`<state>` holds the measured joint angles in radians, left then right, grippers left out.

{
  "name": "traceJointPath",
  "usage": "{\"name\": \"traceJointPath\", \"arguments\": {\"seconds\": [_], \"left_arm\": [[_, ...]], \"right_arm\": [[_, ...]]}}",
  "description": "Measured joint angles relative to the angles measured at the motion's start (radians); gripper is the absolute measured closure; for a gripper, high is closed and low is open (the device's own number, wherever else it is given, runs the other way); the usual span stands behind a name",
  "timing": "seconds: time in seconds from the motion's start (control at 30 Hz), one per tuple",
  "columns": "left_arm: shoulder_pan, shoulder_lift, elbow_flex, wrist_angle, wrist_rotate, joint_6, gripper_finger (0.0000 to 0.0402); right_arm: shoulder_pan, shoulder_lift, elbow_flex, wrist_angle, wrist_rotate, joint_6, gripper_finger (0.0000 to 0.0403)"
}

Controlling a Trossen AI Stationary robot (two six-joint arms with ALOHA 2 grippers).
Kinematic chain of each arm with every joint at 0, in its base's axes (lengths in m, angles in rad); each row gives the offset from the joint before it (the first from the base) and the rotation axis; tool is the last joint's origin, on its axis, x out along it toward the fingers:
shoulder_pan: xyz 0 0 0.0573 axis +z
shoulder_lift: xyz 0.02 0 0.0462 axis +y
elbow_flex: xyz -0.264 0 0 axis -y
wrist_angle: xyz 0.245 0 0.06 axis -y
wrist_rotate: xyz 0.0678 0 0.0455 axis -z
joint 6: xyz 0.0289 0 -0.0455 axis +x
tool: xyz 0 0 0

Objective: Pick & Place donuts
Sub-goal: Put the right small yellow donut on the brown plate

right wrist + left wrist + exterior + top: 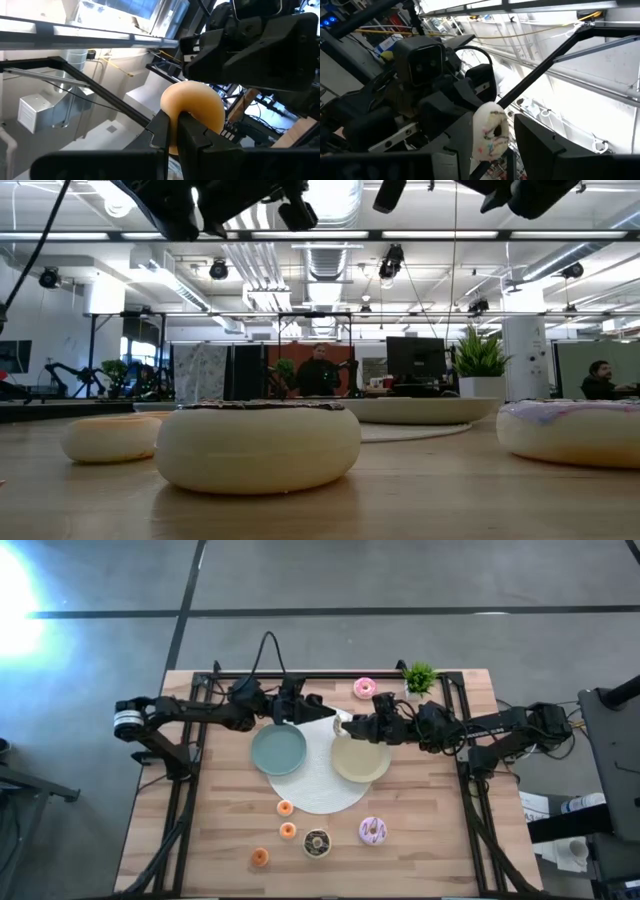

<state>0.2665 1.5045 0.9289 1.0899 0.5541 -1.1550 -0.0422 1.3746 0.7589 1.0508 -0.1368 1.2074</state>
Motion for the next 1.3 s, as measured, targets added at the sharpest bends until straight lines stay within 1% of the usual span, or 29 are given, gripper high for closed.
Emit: {"name": "traceJointPath", "arguments": {"seconds": [0.3,0.7,1.0,1.17,1.3], "left_arm": [[-0.008,0.036,0.004,-0.002,0.004,-0.007,0.0284],[-0.043,0.033,0.011,0.002,0.003,0.026,0.0284],[-0.059,0.065,0.063,-0.004,-0.001,0.036,0.0284],[-0.059,0.072,0.067,-0.062,0.006,0.063,0.0284],[-0.06,0.072,0.066,-0.076,0.004,0.083,0.0284]], "right_arm": [[0.0,-0.004,0.0,0.0,-0.004,-0.004,0.039],[-0.002,-0.004,-0.006,0.0,-0.004,-0.007,0.039],[-0.004,-0.005,-0.006,0.004,-0.007,-0.006,0.039],[-0.004,-0.005,-0.01,-0.002,-0.006,-0.003,0.039],[-0.004,-0.005,-0.009,0.0,-0.005,-0.003,0.039]]}}
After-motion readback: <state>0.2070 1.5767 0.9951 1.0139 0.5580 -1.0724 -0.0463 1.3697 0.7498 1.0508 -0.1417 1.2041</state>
